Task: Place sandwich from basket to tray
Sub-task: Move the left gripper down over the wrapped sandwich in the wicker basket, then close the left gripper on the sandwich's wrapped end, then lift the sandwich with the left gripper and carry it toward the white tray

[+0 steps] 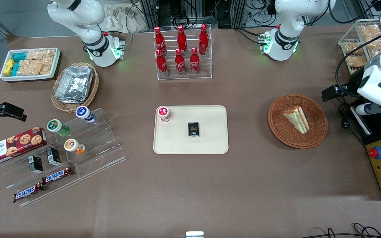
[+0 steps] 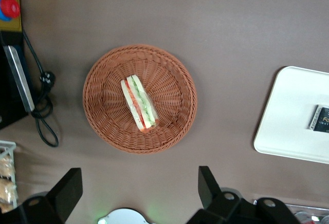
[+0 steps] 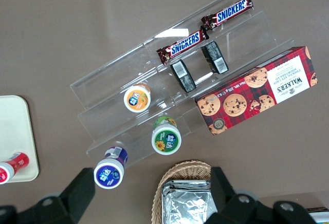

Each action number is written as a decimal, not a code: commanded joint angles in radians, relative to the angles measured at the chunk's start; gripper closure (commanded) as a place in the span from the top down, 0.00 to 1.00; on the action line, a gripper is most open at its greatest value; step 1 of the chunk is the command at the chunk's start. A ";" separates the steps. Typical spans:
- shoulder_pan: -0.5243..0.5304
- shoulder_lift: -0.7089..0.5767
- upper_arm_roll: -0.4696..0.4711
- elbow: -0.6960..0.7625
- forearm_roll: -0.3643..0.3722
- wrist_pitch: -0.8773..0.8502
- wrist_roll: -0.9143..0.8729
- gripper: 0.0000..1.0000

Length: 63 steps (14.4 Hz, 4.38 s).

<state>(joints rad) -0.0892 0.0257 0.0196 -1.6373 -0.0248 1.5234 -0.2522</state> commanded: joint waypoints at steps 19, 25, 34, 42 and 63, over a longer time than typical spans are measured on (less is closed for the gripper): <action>-0.006 -0.106 -0.003 -0.841 0.048 0.849 -0.641 1.00; -0.001 -0.056 0.003 -0.908 0.106 0.969 -0.641 1.00; 0.036 0.025 0.005 -0.937 0.135 1.127 -0.641 0.40; -0.012 -0.001 -0.006 -0.929 0.137 1.137 -0.632 0.00; -0.121 -0.041 -0.266 -0.319 0.003 0.374 -0.260 0.00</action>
<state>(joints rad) -0.2028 -0.0474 -0.1895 -1.9835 0.0021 1.8956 -0.5270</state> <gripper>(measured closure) 0.806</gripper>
